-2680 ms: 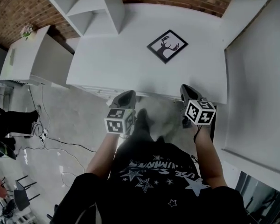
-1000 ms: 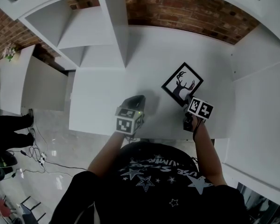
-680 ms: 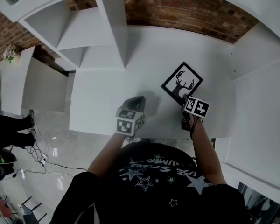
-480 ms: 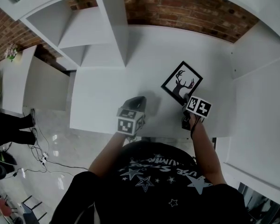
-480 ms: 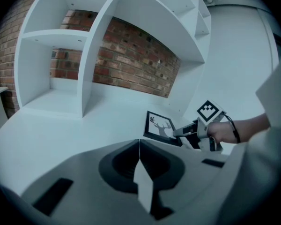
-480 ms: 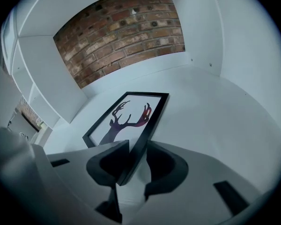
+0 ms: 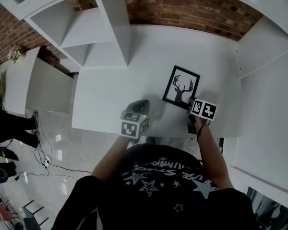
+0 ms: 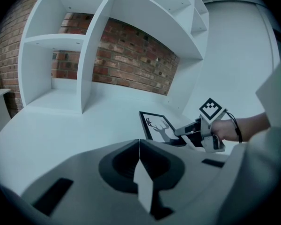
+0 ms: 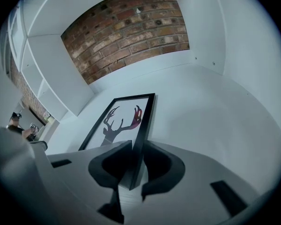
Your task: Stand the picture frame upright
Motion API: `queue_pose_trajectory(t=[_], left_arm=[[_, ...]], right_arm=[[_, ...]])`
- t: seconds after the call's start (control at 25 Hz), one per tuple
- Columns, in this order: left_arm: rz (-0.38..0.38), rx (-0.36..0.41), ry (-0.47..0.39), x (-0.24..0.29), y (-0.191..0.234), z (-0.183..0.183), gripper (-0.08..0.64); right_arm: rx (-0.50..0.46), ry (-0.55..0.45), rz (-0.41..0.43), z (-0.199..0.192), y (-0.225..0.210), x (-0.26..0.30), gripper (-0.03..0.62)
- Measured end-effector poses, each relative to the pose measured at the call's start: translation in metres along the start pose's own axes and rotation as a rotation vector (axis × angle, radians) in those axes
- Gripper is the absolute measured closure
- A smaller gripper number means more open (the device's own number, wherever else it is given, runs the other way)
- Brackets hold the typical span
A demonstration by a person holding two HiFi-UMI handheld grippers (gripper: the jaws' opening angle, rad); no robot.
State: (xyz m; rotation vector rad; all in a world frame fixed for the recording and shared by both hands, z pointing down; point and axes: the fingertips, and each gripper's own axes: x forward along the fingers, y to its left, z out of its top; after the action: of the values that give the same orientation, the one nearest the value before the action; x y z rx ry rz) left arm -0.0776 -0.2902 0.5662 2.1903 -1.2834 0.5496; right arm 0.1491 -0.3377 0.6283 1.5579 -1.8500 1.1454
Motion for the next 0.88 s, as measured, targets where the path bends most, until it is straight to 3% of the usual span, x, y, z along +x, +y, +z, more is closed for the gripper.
queue_pose_trajectory(t=[0.32,0.88], left_arm=[[0.027,-0.001,0.018,-0.009,-0.016,-0.012,0.541],[0.057,0.002,0.026,-0.020,-0.052,-0.034,0.541]], right_arm=[[-0.074,0.019,0.077,-0.012,0.002,-0.010,0.512],[-0.127,0.027,0.136,-0.036,-0.006,-0.035,0.514]])
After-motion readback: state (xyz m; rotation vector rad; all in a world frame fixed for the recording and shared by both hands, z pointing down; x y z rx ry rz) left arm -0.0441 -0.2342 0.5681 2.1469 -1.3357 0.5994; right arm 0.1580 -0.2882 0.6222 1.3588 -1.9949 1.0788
